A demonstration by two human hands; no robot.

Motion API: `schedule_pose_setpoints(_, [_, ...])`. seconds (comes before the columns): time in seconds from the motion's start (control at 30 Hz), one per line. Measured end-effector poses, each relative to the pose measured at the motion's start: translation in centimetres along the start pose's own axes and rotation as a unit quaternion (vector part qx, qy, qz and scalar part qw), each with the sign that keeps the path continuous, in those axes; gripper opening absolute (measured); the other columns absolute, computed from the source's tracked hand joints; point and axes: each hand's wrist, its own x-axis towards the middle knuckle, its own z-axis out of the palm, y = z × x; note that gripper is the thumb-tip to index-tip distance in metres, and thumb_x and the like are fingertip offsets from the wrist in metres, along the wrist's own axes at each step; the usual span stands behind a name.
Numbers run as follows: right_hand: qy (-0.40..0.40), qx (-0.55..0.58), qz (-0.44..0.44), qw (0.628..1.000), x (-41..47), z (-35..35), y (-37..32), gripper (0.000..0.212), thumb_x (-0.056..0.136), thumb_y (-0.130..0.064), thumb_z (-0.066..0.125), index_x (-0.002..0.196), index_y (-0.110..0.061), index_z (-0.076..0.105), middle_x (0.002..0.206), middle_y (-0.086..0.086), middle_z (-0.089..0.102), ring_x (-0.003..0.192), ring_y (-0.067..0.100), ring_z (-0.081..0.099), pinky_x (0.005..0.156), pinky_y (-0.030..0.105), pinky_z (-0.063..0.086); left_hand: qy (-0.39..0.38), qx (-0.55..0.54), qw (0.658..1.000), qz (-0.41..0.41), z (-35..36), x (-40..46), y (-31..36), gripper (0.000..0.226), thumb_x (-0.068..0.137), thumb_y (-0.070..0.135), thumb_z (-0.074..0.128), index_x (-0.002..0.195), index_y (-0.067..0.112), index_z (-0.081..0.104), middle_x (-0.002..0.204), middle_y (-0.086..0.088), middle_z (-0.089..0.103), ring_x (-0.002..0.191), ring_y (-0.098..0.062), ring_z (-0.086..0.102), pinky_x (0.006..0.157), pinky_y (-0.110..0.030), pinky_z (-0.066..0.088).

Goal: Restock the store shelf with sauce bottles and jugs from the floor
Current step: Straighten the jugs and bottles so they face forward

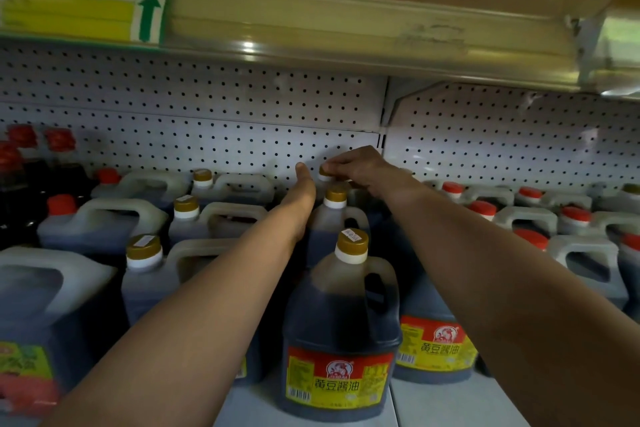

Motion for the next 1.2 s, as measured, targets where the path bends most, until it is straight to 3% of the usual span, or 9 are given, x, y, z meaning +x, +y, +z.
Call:
schedule_pose_setpoints(0.3, [0.025, -0.023, -0.005, 0.999, -0.3, 0.4, 0.0, 0.024, 0.083, -0.034, 0.082, 0.104, -0.023, 0.078, 0.119, 0.003, 0.073, 0.111, 0.019, 0.065, 0.100, 0.035, 0.053, -0.021, 0.012, 1.000, 0.004, 0.0, -1.4, 0.4, 0.077, 0.103, 0.060, 0.009, 0.142, 0.008, 0.051, 0.137, -0.018, 0.057, 0.120, -0.028, 0.056, 0.071, -0.031, 0.040])
schedule_pose_setpoints(0.43, [0.025, -0.018, -0.009, 0.999, -0.8, 0.4, -0.1, 0.027, 0.085, -0.033, 0.080, 0.110, -0.021, 0.077, 0.120, 0.000, 0.071, 0.103, 0.013, 0.062, 0.080, 0.019, 0.048, -0.030, -0.001, 0.999, 0.014, -0.2, -2.1, 0.4, 0.077, 0.103, 0.059, 0.010, 0.139, 0.007, 0.052, 0.134, -0.018, 0.058, 0.088, -0.022, 0.055, 0.066, -0.030, 0.043])
schedule_pose_setpoints(0.53, [0.048, -0.002, -0.006, 0.999, -1.4, 0.8, -0.1, 0.031, 0.085, -0.032, 0.081, 0.112, -0.018, 0.077, 0.121, 0.001, 0.072, 0.103, 0.013, 0.063, 0.087, 0.023, 0.051, -0.039, -0.008, 0.999, 0.023, -0.2, -2.5, 0.3, 0.077, 0.104, 0.059, 0.010, 0.137, 0.006, 0.054, 0.127, -0.017, 0.061, 0.081, -0.018, 0.053, 0.058, -0.022, 0.039])
schedule_pose_setpoints(0.63, [0.068, 0.020, 0.001, 0.997, -2.4, 0.8, -0.3, 0.027, 0.090, -0.034, 0.075, 0.111, -0.016, 0.076, 0.112, -0.002, 0.070, 0.100, 0.013, 0.061, 0.091, 0.026, 0.051, -0.034, -0.033, 0.999, 0.019, -0.2, -2.5, 0.0, 0.077, 0.103, 0.061, 0.012, 0.140, 0.005, 0.049, 0.126, -0.019, 0.061, 0.083, -0.020, 0.057, 0.071, -0.030, 0.045])
schedule_pose_setpoints(0.77, [0.102, 0.035, -0.016, 0.994, -4.0, -0.5, -0.7, 0.018, 0.093, -0.044, 0.069, 0.091, -0.026, 0.071, 0.116, 0.005, 0.072, 0.108, 0.023, 0.065, 0.101, 0.045, 0.054, 0.000, -0.039, 0.999, 0.011, -0.4, -2.5, -0.2, 0.079, 0.100, 0.067, 0.015, 0.148, 0.010, 0.040, 0.147, -0.019, 0.047, 0.129, -0.032, 0.049, 0.108, -0.042, 0.037])
schedule_pose_setpoints(0.9, [0.143, 0.071, -0.029, 0.987, -6.1, -1.6, -1.2, 0.017, 0.090, -0.045, 0.072, 0.080, -0.031, 0.069, 0.112, 0.002, 0.073, 0.109, 0.023, 0.067, 0.104, 0.046, 0.052, 0.021, -0.008, 0.999, 0.038, -0.8, -3.6, 0.0, 0.081, 0.098, 0.069, 0.014, 0.149, 0.011, 0.039, 0.151, -0.018, 0.042, 0.135, -0.033, 0.044, 0.113, -0.046, 0.032])
schedule_pose_setpoints(0.97, [0.154, 0.093, -0.025, 0.983, -7.5, -1.8, -1.2, 0.014, 0.089, -0.044, 0.073, 0.090, -0.030, 0.073, 0.107, -0.003, 0.073, 0.106, 0.021, 0.068, 0.103, 0.045, 0.053, 0.011, -0.005, 0.999, 0.048, -1.0, -4.6, -0.3, 0.081, 0.098, 0.070, 0.016, 0.150, 0.012, 0.038, 0.152, -0.017, 0.041, 0.136, -0.033, 0.043, 0.116, -0.047, 0.031])
schedule_pose_setpoints(1.07, [0.170, 0.112, -0.012, 0.979, -9.8, -1.5, -0.9, 0.039, 0.088, -0.046, 0.074, 0.119, -0.024, 0.072, 0.119, -0.004, 0.070, 0.112, 0.018, 0.066, 0.105, 0.042, 0.052, -0.003, 0.003, 0.997, 0.082, -1.2, -6.4, -1.2, 0.074, 0.100, 0.066, 0.017, 0.153, 0.016, 0.034, 0.157, -0.013, 0.035, 0.141, -0.031, 0.037, 0.116, -0.046, 0.025])
schedule_pose_setpoints(1.2, [0.196, 0.137, 0.002, 0.971, -13.4, -1.3, -1.3, 0.047, 0.087, -0.045, 0.076, 0.128, -0.024, 0.068, 0.132, 0.000, 0.066, 0.121, 0.020, 0.062, 0.106, 0.043, 0.051, 0.002, 0.011, 0.990, 0.143, -2.0, -8.9, -1.9, 0.066, 0.102, 0.063, 0.019, 0.151, 0.022, 0.037, 0.154, -0.010, 0.040, 0.140, -0.029, 0.039, 0.115, -0.045, 0.027])
